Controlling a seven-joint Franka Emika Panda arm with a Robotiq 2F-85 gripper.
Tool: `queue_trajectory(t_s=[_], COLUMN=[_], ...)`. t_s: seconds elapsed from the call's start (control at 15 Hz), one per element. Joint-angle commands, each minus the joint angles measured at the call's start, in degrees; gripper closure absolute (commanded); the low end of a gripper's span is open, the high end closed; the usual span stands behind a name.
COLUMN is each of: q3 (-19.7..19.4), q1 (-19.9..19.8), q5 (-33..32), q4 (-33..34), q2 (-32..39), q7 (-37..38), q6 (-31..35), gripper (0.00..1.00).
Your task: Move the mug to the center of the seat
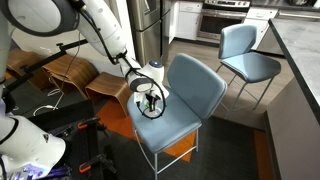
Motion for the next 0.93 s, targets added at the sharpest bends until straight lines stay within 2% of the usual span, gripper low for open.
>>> queue_trajectory(t_s=[0.0,0.07,0.13,0.2,0.33,0.67,0.87], q3=[0.3,0.4,0.6,0.9,1.0,1.4,2.4], q1=[0.0,-0.1,-0.3,-0.6,-0.7,-1.4,-2.9], q5=[0.2,0.3,0.4,0.5,0.4,0.5,0.4], q4=[-1.3,-1.4,-1.5,-1.5,-1.7,-2.2,-3.2], q2=[-0.5,-0.4,-0.3,-0.1,-0.1,-1.5,-4.8], q7=[-1.2,-1.2,-1.5,-2.0,-2.6,-3.9,-6.9], q6=[2.0,2.1,2.3,2.6,3.2,2.4,-1.7], gripper=[0.97,0.97,0.93,0.65,0.57,0.2,0.0])
